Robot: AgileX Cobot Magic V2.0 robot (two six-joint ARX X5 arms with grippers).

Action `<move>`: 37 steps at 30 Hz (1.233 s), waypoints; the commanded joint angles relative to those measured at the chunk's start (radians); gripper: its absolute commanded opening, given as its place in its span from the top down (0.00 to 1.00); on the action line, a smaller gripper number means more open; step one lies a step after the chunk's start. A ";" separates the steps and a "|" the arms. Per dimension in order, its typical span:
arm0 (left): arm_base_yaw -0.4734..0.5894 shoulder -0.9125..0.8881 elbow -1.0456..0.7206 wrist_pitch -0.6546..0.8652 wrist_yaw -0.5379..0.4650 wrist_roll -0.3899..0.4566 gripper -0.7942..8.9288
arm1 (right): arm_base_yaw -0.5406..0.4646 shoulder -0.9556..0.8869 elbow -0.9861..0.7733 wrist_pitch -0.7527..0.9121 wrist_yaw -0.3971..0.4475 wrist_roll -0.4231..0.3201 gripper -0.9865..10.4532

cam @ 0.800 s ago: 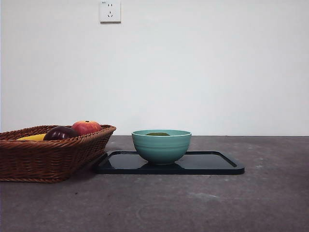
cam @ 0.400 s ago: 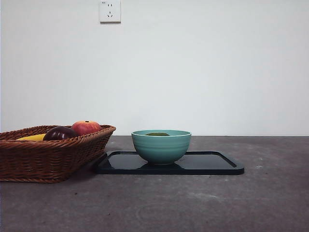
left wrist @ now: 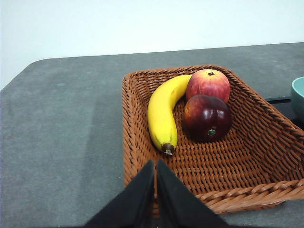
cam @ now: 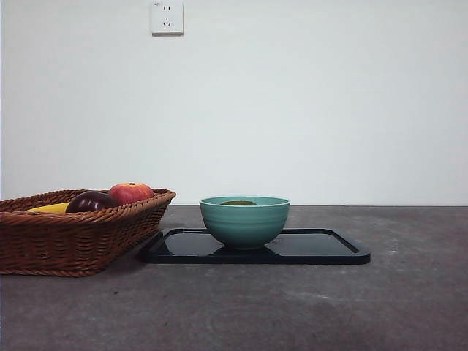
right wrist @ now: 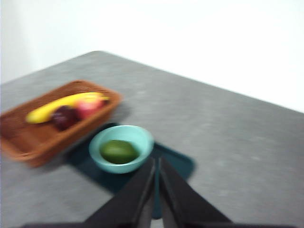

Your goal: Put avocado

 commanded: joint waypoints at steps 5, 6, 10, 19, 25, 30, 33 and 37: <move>-0.002 -0.002 -0.021 -0.008 0.002 -0.001 0.91 | -0.076 -0.181 -0.334 0.323 0.069 -0.007 0.91; -0.002 -0.002 -0.021 -0.008 0.002 -0.001 0.91 | -0.077 -0.206 -0.372 0.349 0.089 -0.006 0.91; -0.002 -0.002 -0.021 -0.008 0.002 -0.001 0.91 | -0.077 -0.312 -0.509 0.409 0.169 -0.001 0.91; -0.002 -0.002 -0.021 -0.008 0.002 -0.001 0.91 | -0.077 -0.427 -0.677 0.414 0.238 0.041 0.91; -0.002 -0.002 -0.021 -0.008 0.002 -0.001 0.91 | -0.077 -0.427 -0.705 0.362 0.244 0.056 0.91; -0.002 -0.002 -0.021 -0.008 0.002 -0.001 0.91 | -0.077 -0.427 -0.705 0.331 0.241 0.067 0.91; -0.002 -0.002 -0.021 -0.008 0.002 -0.001 0.91 | -0.076 -0.427 -0.705 0.331 0.242 0.084 0.91; -0.002 -0.002 -0.021 -0.008 0.002 -0.001 0.91 | -0.076 -0.427 -0.705 0.345 0.241 0.097 0.91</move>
